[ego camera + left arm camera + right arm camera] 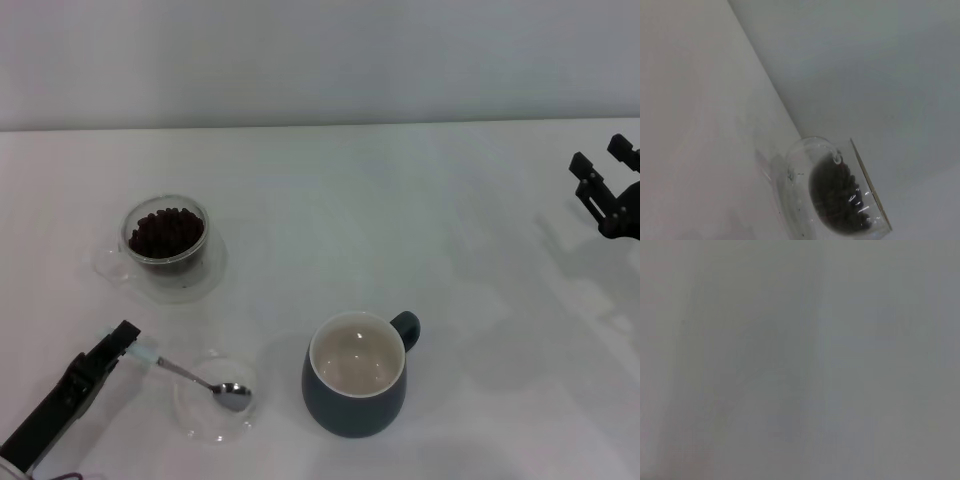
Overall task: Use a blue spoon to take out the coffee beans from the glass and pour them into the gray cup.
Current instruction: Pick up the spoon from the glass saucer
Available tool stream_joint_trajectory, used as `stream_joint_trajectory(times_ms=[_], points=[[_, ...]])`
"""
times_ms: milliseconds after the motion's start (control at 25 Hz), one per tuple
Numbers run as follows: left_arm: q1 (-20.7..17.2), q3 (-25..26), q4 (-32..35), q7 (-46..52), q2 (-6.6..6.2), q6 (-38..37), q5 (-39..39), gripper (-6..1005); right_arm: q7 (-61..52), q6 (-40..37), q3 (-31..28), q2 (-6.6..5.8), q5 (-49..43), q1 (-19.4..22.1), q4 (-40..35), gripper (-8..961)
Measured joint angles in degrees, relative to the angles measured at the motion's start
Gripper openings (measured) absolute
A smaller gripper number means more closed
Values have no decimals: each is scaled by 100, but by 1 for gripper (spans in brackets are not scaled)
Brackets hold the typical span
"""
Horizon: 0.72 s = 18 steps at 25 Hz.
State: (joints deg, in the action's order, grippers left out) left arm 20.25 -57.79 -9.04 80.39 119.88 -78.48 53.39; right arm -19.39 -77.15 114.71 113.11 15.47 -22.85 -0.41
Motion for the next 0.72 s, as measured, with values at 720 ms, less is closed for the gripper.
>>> stream_joint_trajectory(times_ms=[720], points=[[-318, 3, 707, 130, -97, -742, -217, 130, 120, 57, -37, 4, 0, 9, -38, 513]])
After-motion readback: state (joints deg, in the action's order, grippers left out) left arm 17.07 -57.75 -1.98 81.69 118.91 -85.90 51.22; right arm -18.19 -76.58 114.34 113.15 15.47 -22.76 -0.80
